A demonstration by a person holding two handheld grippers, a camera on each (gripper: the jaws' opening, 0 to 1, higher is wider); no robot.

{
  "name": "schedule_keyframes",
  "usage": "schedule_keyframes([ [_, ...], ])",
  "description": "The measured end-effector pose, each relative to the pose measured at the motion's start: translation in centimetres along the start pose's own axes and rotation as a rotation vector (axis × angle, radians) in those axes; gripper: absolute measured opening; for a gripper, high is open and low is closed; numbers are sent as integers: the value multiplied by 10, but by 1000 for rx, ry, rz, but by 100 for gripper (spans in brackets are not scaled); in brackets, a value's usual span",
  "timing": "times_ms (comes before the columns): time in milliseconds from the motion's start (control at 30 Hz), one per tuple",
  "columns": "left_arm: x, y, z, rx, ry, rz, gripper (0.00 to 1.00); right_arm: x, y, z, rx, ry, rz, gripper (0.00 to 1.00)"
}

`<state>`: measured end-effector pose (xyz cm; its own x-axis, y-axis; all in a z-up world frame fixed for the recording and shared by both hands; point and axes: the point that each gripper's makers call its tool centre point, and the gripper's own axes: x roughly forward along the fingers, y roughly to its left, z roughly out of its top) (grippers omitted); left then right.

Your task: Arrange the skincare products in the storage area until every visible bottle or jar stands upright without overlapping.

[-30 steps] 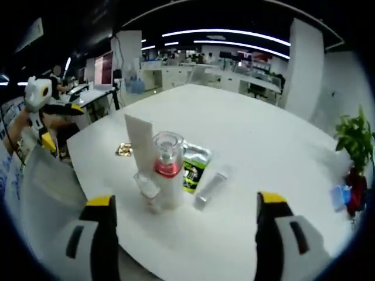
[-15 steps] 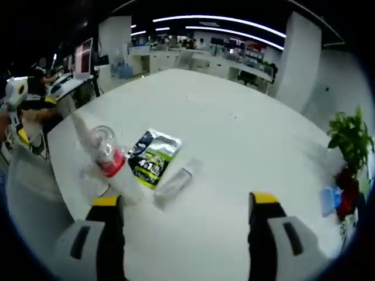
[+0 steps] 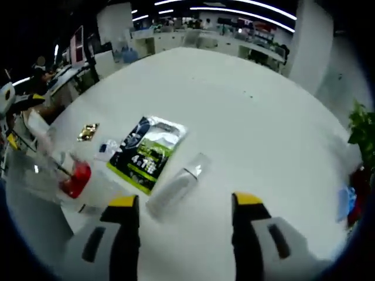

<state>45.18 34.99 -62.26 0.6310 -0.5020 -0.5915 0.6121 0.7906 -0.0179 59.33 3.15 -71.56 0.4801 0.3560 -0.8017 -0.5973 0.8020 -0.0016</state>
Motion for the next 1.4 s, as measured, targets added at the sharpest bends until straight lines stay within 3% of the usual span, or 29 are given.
schedule_keyframes([
  [67,1,0,0,-4,-2,-3,97,8,-2,1,55,6,-5,61],
  [133,1,-1,0,-6,-1,-6,97,12,1,-1,57,21,7,60],
  [533,3,2,-3,-20,5,-7,97,40,9,-4,17,111,35,51],
  [767,5,1,-4,-22,8,-11,97,48,11,-9,-2,160,45,49],
  [1133,6,2,-5,-28,12,-14,97,55,1,-22,-64,229,40,28],
  [1400,10,-2,-4,-23,14,-25,97,57,-7,-23,-80,254,39,22],
])
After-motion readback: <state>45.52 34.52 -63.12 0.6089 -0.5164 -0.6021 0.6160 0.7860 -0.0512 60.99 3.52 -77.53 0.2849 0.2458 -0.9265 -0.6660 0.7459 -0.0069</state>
